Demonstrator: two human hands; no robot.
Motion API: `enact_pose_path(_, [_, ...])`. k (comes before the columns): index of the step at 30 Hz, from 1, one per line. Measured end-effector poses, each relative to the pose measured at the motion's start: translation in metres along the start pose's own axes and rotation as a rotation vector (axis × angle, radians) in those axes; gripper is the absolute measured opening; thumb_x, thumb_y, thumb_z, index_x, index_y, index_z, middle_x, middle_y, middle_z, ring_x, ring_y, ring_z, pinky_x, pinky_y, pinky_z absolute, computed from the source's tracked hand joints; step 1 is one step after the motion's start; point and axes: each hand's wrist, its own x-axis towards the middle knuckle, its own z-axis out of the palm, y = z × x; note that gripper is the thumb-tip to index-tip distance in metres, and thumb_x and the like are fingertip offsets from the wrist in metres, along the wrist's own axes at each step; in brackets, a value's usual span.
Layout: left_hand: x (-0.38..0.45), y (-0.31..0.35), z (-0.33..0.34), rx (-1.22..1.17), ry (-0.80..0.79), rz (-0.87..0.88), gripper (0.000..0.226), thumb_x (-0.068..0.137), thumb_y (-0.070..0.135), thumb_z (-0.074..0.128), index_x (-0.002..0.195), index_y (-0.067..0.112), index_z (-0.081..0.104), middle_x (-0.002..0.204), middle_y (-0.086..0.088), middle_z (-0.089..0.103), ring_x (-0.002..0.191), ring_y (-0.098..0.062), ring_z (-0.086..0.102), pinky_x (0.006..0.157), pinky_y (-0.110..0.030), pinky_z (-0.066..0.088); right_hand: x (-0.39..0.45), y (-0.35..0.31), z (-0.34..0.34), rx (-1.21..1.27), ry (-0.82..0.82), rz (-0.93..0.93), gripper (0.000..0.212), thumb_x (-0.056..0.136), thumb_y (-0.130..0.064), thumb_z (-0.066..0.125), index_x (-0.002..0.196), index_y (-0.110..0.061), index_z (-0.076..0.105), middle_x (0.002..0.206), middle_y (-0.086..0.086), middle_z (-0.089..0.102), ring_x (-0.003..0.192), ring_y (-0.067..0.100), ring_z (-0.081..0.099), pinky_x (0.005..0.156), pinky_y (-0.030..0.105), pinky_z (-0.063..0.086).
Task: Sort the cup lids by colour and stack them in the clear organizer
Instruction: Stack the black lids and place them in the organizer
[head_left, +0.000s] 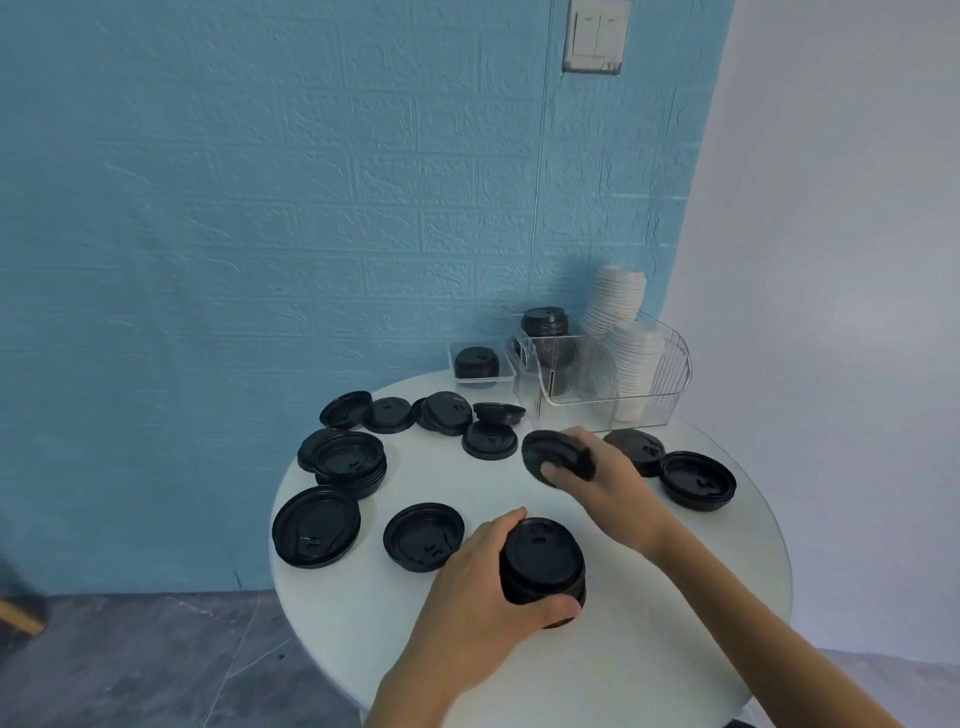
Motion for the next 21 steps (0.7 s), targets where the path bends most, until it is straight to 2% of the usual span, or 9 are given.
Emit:
enact_pose_path(3, [0.001,-0.001,0.001,0.0,0.016,0.034,0.085,0.065,0.063,0.08,0.14,0.047,0.041,0.126,0.038,0.042,0.116,0.013,0.045,0.094,-0.01,0.038,-0.032,-0.029,-0.007,0.374,-0.043,0.004,0.028,0.092,-0.008,0.071,0.116,-0.013,0.057,0.096,0.004,0.075,0.091,0.019,0.073,0.081,0.028,0.058])
enact_pose_path(6, [0.002,0.0,0.0,-0.016,0.03,0.036,0.074,0.063,0.059,0.082,0.127,0.051,0.045,0.118,0.035,0.046,0.109,0.016,0.048,0.083,-0.006,0.04,-0.051,-0.042,-0.005,0.516,-0.134,0.024,0.038,0.089,-0.005,0.071,0.122,-0.01,0.053,0.096,0.016,0.075,0.088,0.026,0.073,0.079,0.032,0.06])
enact_pose_path(7, [0.001,0.001,0.0,-0.026,0.039,0.035,0.076,0.063,0.058,0.083,0.126,0.053,0.043,0.118,0.034,0.047,0.11,0.018,0.047,0.083,-0.004,0.039,-0.054,-0.041,-0.003,0.508,-0.153,0.031,0.039,0.089,-0.006,0.072,0.124,-0.013,0.053,0.098,0.018,0.075,0.09,0.028,0.073,0.08,0.033,0.06])
enact_pose_path(9, [0.001,0.0,0.001,-0.06,0.057,0.035,0.093,0.06,0.057,0.085,0.137,0.057,0.033,0.124,0.035,0.049,0.114,0.021,0.044,0.088,-0.005,0.039,-0.055,-0.034,0.003,0.414,-0.163,0.009,0.038,0.091,-0.013,0.073,0.125,-0.019,0.058,0.102,0.013,0.075,0.096,0.028,0.073,0.086,0.035,0.059])
enact_pose_path(11, [0.001,-0.001,0.0,-0.084,0.048,0.026,0.11,0.059,0.055,0.087,0.143,0.062,0.017,0.127,0.034,0.051,0.118,0.019,0.044,0.091,-0.007,0.039,-0.054,-0.027,0.007,0.274,-0.109,-0.025,0.034,0.091,-0.021,0.076,0.122,-0.028,0.064,0.108,-0.001,0.074,0.102,0.018,0.07,0.089,0.029,0.057])
enact_pose_path(13, [0.0,-0.001,0.0,-0.09,0.034,0.036,0.112,0.061,0.053,0.088,0.142,0.067,0.011,0.128,0.034,0.051,0.119,0.017,0.046,0.093,-0.008,0.039,-0.052,-0.023,0.008,0.144,-0.03,-0.031,0.031,0.09,-0.029,0.077,0.117,-0.037,0.066,0.111,-0.012,0.069,0.105,0.008,0.064,0.086,0.02,0.05])
enact_pose_path(15, [0.0,0.0,0.0,-0.073,0.035,0.065,0.107,0.064,0.053,0.086,0.141,0.069,0.014,0.132,0.034,0.047,0.122,0.012,0.047,0.097,-0.012,0.041,-0.048,-0.017,0.008,-0.001,-0.052,-0.023,0.027,0.091,-0.033,0.074,0.117,-0.039,0.067,0.115,-0.017,0.061,0.108,0.002,0.058,0.085,0.016,0.045])
enact_pose_path(17, [0.0,0.0,0.0,-0.045,0.035,0.085,0.097,0.066,0.054,0.084,0.137,0.07,0.02,0.131,0.035,0.045,0.121,0.013,0.046,0.096,-0.012,0.043,-0.048,-0.011,0.011,-0.052,-0.172,0.003,0.024,0.095,-0.035,0.068,0.118,-0.039,0.067,0.115,-0.015,0.06,0.11,0.001,0.057,0.089,0.018,0.046])
enact_pose_path(21, [0.0,-0.002,0.002,-0.024,0.035,0.13,0.083,0.068,0.054,0.084,0.133,0.066,0.035,0.13,0.034,0.045,0.121,0.014,0.046,0.097,-0.014,0.047,-0.051,-0.005,0.017,0.105,-0.196,0.044,0.02,0.096,-0.033,0.067,0.116,-0.037,0.067,0.113,-0.012,0.065,0.109,0.006,0.062,0.094,0.028,0.055])
